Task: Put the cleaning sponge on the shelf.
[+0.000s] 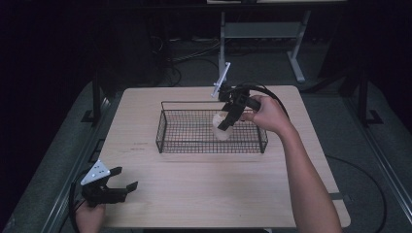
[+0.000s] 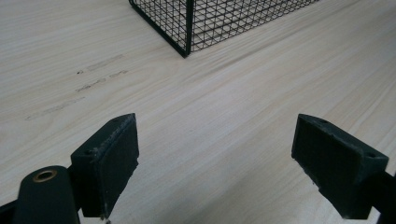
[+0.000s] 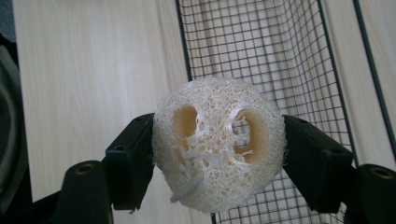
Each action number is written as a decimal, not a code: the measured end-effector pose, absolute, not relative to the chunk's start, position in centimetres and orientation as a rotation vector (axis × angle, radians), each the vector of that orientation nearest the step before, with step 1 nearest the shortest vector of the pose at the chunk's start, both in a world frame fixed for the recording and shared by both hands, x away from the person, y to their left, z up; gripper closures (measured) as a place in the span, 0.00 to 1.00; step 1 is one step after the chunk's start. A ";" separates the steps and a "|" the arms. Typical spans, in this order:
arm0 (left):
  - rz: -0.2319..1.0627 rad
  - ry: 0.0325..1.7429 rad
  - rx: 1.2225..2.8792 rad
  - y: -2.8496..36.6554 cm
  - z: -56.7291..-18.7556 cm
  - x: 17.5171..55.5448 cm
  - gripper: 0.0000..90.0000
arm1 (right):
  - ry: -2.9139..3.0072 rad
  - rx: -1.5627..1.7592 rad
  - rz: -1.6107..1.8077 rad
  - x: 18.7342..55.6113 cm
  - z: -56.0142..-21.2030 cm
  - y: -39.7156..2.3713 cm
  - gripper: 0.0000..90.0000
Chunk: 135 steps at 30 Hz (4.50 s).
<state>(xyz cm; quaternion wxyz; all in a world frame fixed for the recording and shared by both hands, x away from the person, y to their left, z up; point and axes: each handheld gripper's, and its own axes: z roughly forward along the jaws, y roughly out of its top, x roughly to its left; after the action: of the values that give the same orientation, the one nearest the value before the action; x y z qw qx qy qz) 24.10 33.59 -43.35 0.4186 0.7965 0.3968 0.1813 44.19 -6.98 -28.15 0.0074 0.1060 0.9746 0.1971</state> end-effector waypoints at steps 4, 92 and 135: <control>0.456 0.999 1.994 33.7 -43.3 24.1 0.15 | 3.040 0.359 0.635 44.8 -28.2 -7.0 0.33; 0.452 0.995 1.994 33.6 -43.3 24.2 0.15 | 3.030 0.709 0.576 49.3 -38.5 -9.0 0.30; 0.449 0.994 2.002 33.4 -43.4 24.3 0.15 | 2.987 0.686 0.653 47.2 -35.1 -9.6 0.18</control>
<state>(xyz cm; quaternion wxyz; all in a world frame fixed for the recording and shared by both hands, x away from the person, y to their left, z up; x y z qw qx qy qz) 24.26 33.37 -43.43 0.4174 0.7980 0.3961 0.1791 47.17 -9.59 -35.10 0.0040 0.2188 0.9533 0.2084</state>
